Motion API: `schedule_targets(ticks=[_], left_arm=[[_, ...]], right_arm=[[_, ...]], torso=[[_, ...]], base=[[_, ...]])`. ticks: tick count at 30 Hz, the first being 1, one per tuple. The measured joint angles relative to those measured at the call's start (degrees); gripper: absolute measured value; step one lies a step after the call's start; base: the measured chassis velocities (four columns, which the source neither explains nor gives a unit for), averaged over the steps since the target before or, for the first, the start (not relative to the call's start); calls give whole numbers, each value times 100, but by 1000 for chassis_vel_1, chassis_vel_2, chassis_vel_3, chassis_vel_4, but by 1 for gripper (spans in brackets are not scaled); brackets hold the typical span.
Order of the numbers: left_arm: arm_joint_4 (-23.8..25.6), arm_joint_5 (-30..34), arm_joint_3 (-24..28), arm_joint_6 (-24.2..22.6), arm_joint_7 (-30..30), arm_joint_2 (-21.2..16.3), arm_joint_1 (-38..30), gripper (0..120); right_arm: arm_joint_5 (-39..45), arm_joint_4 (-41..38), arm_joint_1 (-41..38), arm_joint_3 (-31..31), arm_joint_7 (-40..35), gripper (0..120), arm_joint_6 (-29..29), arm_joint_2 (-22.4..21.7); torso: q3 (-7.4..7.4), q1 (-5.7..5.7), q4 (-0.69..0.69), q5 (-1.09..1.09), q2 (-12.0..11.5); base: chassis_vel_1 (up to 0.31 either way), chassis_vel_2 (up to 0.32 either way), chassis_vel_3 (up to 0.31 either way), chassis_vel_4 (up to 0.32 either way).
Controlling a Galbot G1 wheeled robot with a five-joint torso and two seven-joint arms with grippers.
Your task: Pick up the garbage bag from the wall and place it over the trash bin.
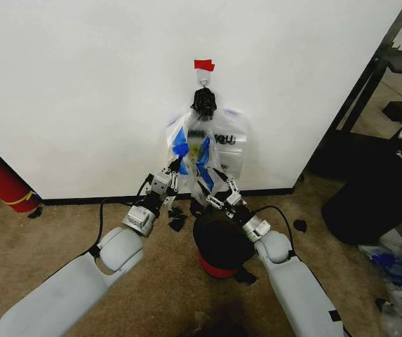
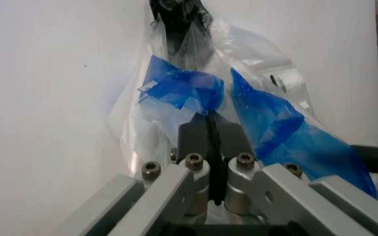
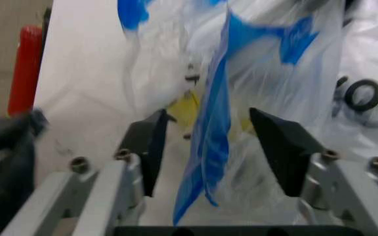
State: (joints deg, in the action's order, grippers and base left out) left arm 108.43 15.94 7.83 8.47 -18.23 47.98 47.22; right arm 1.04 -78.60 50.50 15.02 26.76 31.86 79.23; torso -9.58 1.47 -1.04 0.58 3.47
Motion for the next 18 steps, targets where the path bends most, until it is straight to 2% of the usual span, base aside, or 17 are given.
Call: schedule_targets(ticks=[2,3,9,10,14,18], left_arm=[[-2,-4,-1,5,0,0,0,0],[-4,-6,-3,11,0,1,3,0],[-10,-9,-8,23,0,0,11,0],[-10,-9,-8,23,0,0,11,0],[24,-12,-26,24,1,12,45,0],[69,-46,-54,32,1,15,104,0]], right_arm=[[-38,38,-42,30,25,43,-29,18],[-43,76,-85,43,35,37,-46,39],[-84,196,-218,49,79,17,-95,131],[-84,196,-218,49,79,17,-95,131],[56,69,-140,93,99,1,-185,96],[369,-154,58,109,12,0,-343,-16]], torso=[[0,0,0,0,0],[0,0,0,0,0],[0,0,1,0,0],[0,0,1,0,0],[0,0,1,0,1],[0,0,0,0,1]], base=[[0,0,0,0],[0,0,0,0],[0,0,0,0],[0,0,0,0],[0,0,0,0],[0,0,0,0]])
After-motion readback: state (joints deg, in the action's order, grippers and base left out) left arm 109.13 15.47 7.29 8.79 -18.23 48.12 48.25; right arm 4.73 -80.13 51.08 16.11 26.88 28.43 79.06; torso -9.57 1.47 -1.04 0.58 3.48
